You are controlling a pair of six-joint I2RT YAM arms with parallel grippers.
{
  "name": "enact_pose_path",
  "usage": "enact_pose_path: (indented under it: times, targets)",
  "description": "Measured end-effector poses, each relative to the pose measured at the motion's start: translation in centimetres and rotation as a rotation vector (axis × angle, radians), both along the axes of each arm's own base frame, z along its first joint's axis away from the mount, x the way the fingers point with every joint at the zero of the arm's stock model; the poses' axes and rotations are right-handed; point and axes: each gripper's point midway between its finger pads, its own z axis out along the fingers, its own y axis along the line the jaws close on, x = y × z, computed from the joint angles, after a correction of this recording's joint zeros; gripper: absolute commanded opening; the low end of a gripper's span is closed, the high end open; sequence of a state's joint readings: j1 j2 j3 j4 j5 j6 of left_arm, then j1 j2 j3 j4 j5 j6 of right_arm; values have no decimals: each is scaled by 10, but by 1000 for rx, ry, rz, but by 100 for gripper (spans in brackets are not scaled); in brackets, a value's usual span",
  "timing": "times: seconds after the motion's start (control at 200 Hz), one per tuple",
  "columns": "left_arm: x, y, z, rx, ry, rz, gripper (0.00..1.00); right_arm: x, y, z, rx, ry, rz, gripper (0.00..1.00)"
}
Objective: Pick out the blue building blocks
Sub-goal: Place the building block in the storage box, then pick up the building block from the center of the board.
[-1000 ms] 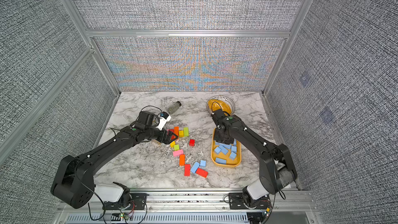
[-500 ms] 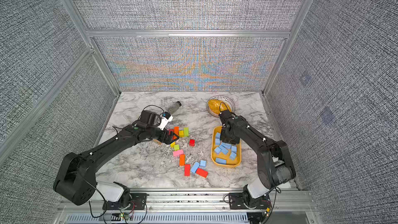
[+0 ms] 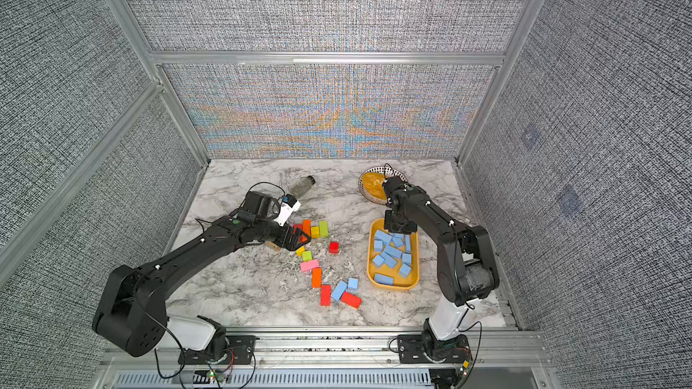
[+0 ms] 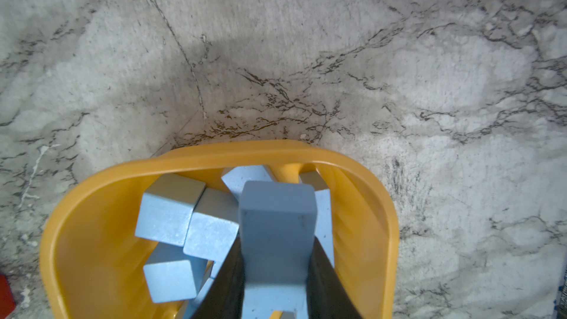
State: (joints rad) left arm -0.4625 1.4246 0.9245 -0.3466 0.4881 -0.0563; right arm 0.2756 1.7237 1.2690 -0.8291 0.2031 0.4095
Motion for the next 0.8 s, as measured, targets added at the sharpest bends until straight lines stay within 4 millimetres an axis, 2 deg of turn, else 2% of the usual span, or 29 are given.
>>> enact_pose_path:
  times: [0.095, 0.18, 0.365, 0.47, 0.591, 0.801]
  targets:
    - [1, 0, 0, 0, 0, 0, 98, -1, 0, 0, 1, 5, 5, 46]
    - [1, -1, -1, 1, 2, -1, 98, -2, 0, 0, -1, 11, 6, 53]
    - [0, -1, -2, 2, 5, -1, 98, -3, 0, 8, -2, 9, 7, 54]
    - [0, -1, -1, 2, 4, -2, 98, -1, 4, 24, 6, -23, 13, 54]
    - [-1, 0, 0, 1, -3, -5, 97, 0, 22, 49, 33, -83, 33, 54]
    - [-10, -9, 11, 23, -65, -120, 92, -19, 51, 83, 126, -190, 38, 54]
